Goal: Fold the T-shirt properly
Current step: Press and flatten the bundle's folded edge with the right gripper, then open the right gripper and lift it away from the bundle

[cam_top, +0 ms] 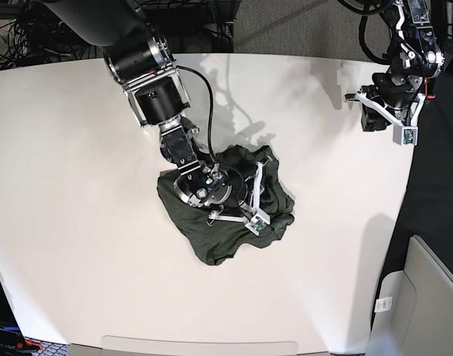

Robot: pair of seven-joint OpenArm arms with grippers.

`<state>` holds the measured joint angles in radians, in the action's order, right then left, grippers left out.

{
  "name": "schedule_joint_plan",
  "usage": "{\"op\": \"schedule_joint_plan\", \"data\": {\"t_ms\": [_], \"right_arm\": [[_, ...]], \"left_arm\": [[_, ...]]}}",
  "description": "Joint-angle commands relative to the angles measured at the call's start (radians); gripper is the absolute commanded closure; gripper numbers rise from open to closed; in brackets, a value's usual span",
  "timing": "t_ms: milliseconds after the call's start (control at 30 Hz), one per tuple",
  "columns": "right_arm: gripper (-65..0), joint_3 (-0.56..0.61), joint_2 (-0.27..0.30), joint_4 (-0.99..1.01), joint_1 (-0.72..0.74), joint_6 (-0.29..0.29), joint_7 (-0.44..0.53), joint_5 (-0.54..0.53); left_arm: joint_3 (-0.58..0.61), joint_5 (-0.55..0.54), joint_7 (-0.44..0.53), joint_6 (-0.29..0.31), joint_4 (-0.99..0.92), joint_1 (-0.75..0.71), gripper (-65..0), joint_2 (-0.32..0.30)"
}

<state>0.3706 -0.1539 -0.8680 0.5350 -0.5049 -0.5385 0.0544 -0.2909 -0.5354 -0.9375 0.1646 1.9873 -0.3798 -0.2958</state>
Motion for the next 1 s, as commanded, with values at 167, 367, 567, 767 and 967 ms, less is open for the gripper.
{"op": "schedule_joint_plan", "data": {"t_ms": [167, 367, 567, 767, 967], "right_arm": [[-7.2, 0.0, -0.003, -0.001, 0.027, 0.176, 0.062, 0.034], [-7.2, 0.001, -0.003, -0.19, -0.052, 0.174, 0.067, 0.031], [-7.2, 0.003, 0.001, -0.541, -0.212, 0.173, 0.067, 0.029], [-7.0, -0.005, 0.055, -0.791, -0.388, 0.067, -0.025, -0.021], [-6.9, -0.061, 0.133, -1.011, -0.608, 0.062, -0.044, -0.052]], "left_arm": [[-0.009, -0.005, 0.025, 0.002, 0.022, 0.002, -13.9, -0.01], [-0.012, -0.005, 0.025, 0.002, 0.023, 0.002, -13.9, -0.012], [-0.067, -0.005, 0.027, 0.002, 0.048, -0.02, -13.9, 0.002], [-0.136, -0.005, 0.025, 0.002, 0.066, -0.057, -13.9, 0.013], [-0.179, -0.005, 0.027, 0.002, 0.086, -0.138, -13.7, 0.04]]}}
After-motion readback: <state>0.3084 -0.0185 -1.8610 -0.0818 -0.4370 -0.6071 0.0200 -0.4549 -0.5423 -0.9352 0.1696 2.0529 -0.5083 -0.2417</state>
